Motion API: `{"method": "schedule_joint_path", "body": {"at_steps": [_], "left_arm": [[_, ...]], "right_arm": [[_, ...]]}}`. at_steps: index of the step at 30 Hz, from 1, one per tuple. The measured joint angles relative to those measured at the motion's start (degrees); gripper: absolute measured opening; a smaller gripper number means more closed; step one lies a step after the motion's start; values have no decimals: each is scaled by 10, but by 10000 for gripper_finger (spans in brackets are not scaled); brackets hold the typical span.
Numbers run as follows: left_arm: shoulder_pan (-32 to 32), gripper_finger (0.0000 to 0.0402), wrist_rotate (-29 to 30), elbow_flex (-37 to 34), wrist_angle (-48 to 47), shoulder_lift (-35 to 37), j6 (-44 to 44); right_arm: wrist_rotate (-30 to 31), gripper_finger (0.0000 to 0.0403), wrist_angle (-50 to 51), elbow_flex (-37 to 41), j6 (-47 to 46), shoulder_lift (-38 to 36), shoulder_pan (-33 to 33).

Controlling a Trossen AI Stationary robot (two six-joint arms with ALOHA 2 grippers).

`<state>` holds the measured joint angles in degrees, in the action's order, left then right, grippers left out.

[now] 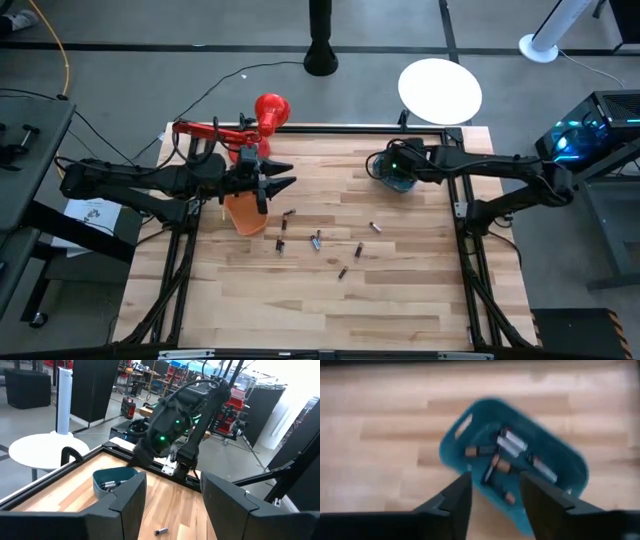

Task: Sort batteries
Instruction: Put the black battery into the blue bin

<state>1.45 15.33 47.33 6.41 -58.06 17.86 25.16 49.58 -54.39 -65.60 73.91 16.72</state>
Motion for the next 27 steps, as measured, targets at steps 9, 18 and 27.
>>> {"method": "schedule_joint_path", "body": {"at_steps": [9,18,27], "left_arm": [[0,179,0,0,-55,0,0],[0,179,-10,0,-62,0,15],[0,179,-62,0,-78,0,5]], "right_arm": [[-188,196,-85,-1,37,9,-165],[-186,195,-187,-1,-268,135,-285],[-191,195,-194,-53,-394,278,-320]]}}
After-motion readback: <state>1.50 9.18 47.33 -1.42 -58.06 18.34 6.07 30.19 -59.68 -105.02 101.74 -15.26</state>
